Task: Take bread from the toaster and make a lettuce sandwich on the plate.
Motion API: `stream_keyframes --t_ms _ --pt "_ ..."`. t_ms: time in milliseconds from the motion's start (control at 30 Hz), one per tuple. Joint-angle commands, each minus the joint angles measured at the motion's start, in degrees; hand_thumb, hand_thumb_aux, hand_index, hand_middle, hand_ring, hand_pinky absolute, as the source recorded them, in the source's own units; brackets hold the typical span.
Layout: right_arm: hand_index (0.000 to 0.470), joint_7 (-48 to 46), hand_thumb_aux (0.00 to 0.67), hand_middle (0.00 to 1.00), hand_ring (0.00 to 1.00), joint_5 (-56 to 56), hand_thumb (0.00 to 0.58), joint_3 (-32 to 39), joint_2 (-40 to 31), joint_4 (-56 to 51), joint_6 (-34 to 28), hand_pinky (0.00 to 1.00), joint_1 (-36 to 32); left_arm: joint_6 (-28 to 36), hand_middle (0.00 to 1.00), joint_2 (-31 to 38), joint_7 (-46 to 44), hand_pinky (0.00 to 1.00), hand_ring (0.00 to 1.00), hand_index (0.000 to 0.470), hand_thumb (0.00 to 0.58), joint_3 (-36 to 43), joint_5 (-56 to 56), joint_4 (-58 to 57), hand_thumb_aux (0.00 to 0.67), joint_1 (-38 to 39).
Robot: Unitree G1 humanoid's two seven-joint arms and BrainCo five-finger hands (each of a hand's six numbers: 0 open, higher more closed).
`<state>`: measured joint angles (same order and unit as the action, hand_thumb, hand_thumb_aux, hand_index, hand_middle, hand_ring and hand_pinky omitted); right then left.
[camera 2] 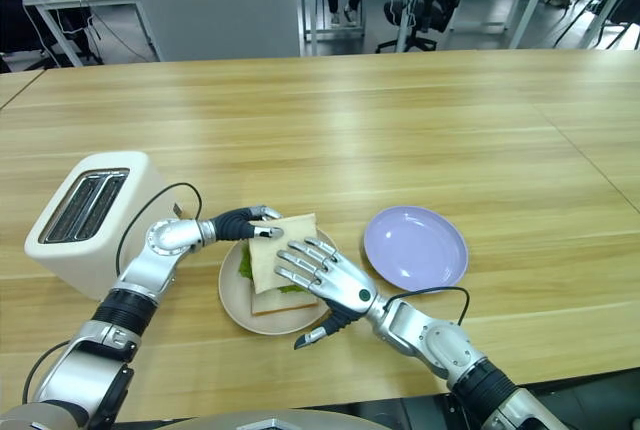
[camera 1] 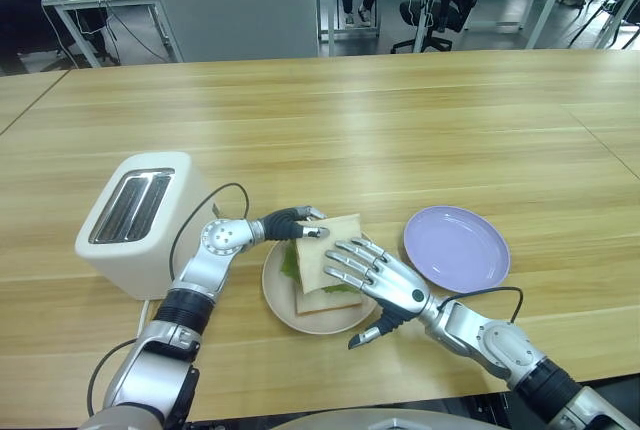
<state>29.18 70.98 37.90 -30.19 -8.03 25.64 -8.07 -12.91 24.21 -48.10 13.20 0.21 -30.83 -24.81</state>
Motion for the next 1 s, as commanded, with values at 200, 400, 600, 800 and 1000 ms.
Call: stream_keyframes --t_ms 200,400,600,800,1000 --pt "0.0 -6.0 0.0 0.0 0.0 -2.8 0.0 1.8 -0.2 -2.1 2.3 0.0 -0.8 -2.0 1.0 -0.7 -2.3 1.0 1.0 0.46 0.58 0.8 1.9 -8.0 0.67 -3.0" --pt "0.0 -10.1 0.0 0.0 0.0 -4.1 0.0 2.8 -0.4 -2.8 3.6 0.0 -0.8 -2.9 1.0 -1.2 -2.9 1.0 1.0 0.46 0.58 1.3 3.4 -12.0 0.67 -4.4" --pt "0.0 -14.3 0.0 0.0 0.0 -5.6 0.0 3.4 -0.3 -5.1 3.8 0.0 -0.8 -9.8 1.0 -1.6 2.8 1.0 1.0 0.46 0.58 2.1 7.6 -14.2 0.67 -5.7" --pt "0.0 -19.6 0.0 0.0 0.0 -8.5 0.0 3.8 0.6 -8.3 3.5 0.0 -1.0 -21.6 0.4 1.4 19.9 0.4 0.4 0.296 0.506 7.9 24.0 -13.7 0.431 -7.1" --pt "0.0 -23.1 0.0 0.0 0.0 -11.0 0.0 4.3 1.5 -10.9 3.7 0.0 -1.5 -22.2 0.25 7.4 48.2 0.25 0.25 0.0 0.0 14.9 50.2 -3.3 0.0 -10.8"
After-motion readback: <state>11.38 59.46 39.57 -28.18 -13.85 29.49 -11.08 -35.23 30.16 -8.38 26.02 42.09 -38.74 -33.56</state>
